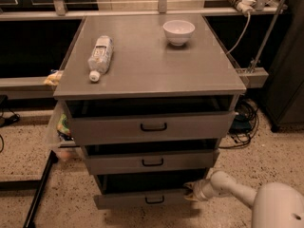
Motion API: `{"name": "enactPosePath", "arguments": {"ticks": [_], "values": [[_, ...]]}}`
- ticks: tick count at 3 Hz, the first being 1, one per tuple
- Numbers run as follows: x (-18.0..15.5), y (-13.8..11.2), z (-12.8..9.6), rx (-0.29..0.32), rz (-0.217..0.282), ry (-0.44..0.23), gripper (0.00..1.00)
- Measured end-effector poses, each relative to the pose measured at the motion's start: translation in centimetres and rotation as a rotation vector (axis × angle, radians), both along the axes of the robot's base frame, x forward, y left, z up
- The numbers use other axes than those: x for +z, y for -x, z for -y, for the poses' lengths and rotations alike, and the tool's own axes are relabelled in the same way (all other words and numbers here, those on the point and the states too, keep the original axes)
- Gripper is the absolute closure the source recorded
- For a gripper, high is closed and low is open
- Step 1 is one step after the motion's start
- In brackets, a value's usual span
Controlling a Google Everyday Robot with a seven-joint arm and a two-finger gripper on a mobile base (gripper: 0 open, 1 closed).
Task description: Open bottom drawer
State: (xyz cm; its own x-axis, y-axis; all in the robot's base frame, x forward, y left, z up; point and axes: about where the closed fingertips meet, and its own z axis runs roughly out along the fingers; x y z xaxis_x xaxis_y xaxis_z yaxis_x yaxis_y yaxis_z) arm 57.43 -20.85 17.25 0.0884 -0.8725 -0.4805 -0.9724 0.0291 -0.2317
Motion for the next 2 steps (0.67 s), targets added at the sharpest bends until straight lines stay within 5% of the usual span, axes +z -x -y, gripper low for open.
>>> {"name": "enactPosePath", "arguments": {"ticks": [2], "values": [[0.27,0.03,0.0,0.0,0.0,0.0,0.9]]}}
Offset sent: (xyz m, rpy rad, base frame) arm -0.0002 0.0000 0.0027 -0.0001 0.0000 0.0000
